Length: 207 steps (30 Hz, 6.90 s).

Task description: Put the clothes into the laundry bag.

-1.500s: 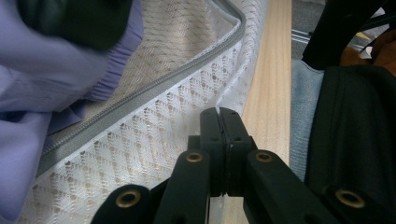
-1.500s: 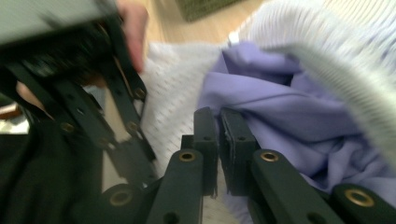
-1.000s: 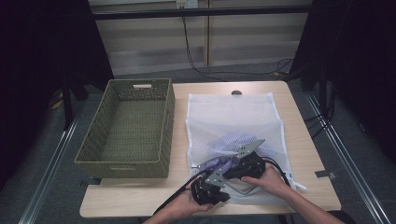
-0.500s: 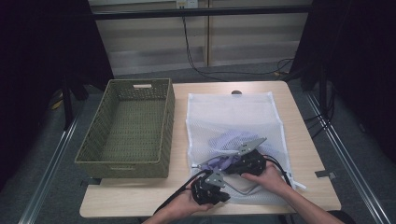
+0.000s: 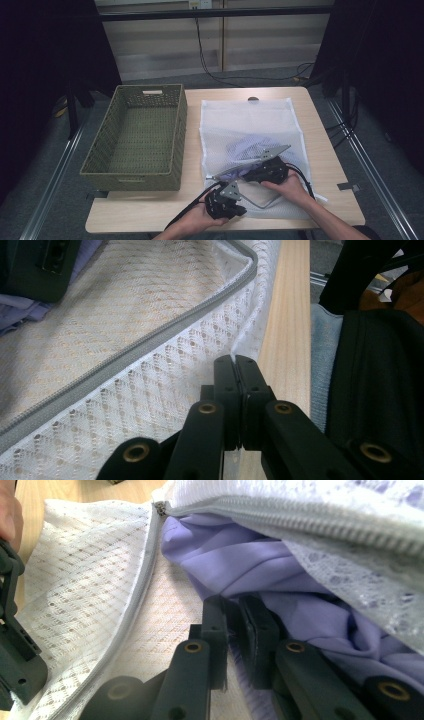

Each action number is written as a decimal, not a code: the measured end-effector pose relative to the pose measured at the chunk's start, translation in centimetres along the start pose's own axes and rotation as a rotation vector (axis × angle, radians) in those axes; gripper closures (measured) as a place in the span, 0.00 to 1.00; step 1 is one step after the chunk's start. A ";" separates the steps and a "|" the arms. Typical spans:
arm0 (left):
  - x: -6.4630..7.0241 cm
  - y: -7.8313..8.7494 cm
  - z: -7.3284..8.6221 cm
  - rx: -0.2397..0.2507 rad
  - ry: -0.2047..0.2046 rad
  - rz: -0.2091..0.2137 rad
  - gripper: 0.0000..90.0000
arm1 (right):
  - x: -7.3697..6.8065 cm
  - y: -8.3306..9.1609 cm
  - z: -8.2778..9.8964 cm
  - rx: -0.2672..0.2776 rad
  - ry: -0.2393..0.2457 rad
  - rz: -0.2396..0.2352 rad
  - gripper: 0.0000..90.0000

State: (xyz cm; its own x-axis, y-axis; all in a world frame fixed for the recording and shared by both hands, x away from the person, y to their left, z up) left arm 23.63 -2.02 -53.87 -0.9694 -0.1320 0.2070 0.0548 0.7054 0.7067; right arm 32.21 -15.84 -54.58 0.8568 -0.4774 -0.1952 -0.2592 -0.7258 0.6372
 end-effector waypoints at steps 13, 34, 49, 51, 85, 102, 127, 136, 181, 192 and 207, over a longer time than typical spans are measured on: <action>-0.1 0.2 0.1 -0.024 -0.011 0.008 0.99 | 1.1 -0.5 -0.7 0.012 -0.020 0.046 0.85; -0.1 0.0 0.0 0.002 -0.007 0.010 0.98 | 3.4 -1.7 -2.6 0.002 -0.062 0.095 0.83; -0.1 0.1 0.0 -0.012 -0.009 0.022 0.97 | 5.2 -2.3 -3.8 0.001 -0.087 0.154 0.83; 0.0 0.0 0.0 0.003 0.000 0.018 0.96 | 5.3 -2.4 -3.8 0.010 -0.094 0.146 0.81; 0.0 0.0 -0.1 -0.011 -0.013 0.005 0.96 | 6.5 2.3 -0.1 -0.049 -0.104 0.132 0.97; -0.1 -0.1 -0.2 -0.004 -0.009 0.003 0.96 | 8.8 0.9 -1.5 -0.007 -0.124 0.222 0.95; -0.2 -0.1 -0.2 0.000 -0.023 0.009 0.98 | 11.5 0.1 -2.9 0.024 -0.191 0.324 0.81; -0.4 0.1 -0.1 -0.036 -0.021 0.014 0.98 | 8.7 1.8 -2.3 0.041 -0.141 0.179 0.73; -0.6 0.1 -0.1 -0.041 0.003 0.021 0.98 | 9.5 2.5 -4.4 0.092 -0.045 0.258 1.00; -0.6 0.1 -0.2 -0.037 -0.003 0.031 0.97 | 9.7 2.9 -5.0 0.125 -0.045 0.306 0.83; -0.5 -0.2 -0.2 0.006 0.006 0.047 0.96 | 10.8 0.2 -3.3 -0.006 -0.035 0.325 0.87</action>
State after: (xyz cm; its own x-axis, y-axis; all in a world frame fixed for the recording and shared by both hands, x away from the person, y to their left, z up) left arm 24.12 -2.20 -53.95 -0.9645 -0.1026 0.2435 0.0987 0.7150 0.6922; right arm 42.86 -19.46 -54.11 0.7137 -0.7004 -0.0068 -0.5139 -0.5301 0.6745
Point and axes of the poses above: each handheld gripper's, and its own axes: y roughly backward along the jaws, z roughly out of its underside, x roughly to its right, the point moved 6 cm from there along -y, roughly forward along the jaws, and after that the axes turned 2 degrees about y, right-handed, at the moved point
